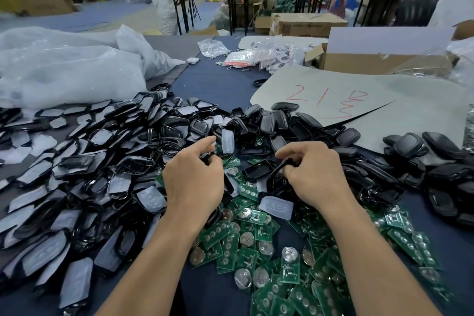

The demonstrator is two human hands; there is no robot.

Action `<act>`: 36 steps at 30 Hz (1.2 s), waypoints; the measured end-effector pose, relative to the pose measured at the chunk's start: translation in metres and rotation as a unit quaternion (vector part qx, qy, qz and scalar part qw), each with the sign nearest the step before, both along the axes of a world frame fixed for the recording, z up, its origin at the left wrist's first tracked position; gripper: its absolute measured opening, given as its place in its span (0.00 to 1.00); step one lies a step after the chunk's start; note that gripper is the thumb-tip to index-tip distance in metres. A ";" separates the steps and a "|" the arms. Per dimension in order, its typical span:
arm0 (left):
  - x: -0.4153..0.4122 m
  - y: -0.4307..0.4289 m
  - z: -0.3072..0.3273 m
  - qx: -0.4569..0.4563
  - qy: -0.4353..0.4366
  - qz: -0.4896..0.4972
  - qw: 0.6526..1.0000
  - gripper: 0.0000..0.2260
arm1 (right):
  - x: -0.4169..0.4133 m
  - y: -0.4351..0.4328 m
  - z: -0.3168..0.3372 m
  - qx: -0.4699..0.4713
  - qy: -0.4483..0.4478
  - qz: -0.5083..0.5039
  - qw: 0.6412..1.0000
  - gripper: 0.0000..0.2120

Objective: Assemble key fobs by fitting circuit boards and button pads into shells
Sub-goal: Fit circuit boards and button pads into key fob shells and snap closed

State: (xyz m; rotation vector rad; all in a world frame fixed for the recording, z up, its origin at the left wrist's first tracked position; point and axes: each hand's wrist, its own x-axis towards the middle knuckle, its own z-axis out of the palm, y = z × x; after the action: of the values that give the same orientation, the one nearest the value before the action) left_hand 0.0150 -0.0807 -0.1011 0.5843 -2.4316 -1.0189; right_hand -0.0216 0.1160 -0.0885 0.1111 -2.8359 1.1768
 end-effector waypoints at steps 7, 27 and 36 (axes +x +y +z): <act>0.001 0.002 0.001 -0.017 0.010 -0.013 1.000 0.18 | -0.001 -0.011 -0.001 0.082 0.070 -0.008 0.994 0.29; -0.001 0.007 0.001 0.314 0.120 -0.180 0.925 0.15 | 0.027 -0.045 0.000 -0.027 0.073 0.074 0.994 0.21; -0.001 -0.006 0.006 0.320 0.124 -0.096 0.935 0.14 | 0.022 -0.040 -0.002 0.122 -0.062 0.166 0.976 0.08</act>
State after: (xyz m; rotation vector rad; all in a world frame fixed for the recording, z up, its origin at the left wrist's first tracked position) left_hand 0.0137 -0.0867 -0.0947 0.3823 -1.9361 -1.8676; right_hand 0.0002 0.0756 -0.0900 0.5635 -3.1520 0.8978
